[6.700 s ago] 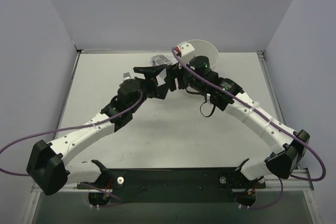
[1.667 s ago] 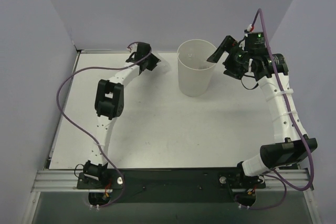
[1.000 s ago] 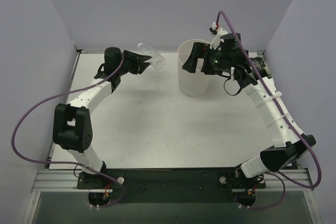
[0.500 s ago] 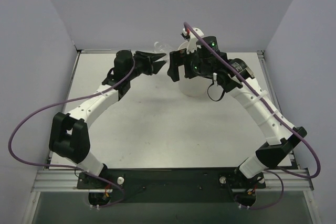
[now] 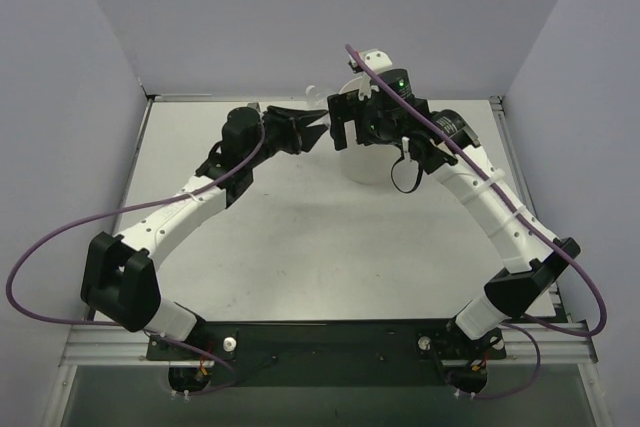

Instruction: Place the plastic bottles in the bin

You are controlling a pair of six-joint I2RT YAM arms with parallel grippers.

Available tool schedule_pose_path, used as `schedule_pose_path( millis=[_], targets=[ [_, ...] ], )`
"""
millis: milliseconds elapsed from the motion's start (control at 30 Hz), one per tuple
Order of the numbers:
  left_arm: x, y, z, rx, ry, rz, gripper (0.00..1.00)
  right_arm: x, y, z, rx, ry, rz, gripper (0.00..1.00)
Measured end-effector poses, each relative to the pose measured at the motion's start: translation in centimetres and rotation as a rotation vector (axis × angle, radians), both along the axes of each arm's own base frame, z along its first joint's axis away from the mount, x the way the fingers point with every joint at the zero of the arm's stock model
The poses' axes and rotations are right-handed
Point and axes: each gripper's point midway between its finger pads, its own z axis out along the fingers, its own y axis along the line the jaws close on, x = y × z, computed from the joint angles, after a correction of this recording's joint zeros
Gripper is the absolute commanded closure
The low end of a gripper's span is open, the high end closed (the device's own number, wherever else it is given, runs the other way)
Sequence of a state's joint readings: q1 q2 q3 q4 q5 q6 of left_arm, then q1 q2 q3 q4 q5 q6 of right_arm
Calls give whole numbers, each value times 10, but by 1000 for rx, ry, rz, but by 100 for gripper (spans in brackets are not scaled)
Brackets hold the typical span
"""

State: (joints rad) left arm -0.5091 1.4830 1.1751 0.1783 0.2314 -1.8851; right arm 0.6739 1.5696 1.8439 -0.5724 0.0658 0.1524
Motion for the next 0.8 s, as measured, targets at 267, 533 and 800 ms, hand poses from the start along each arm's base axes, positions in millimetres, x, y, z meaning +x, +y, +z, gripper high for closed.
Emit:
schedule_pose_path(
  millis=[267, 533, 800],
  targets=[
    [-11, -12, -9, -7, 29, -23, 84, 1, 6, -2, 6, 10, 14, 12],
    [-15, -16, -11, -18, 42, -26, 84, -1, 9, -2, 8, 12, 21, 22],
    [-14, -15, -13, -45, 50, -17, 77, -1, 9, -2, 8, 12, 23, 43]
  ],
)
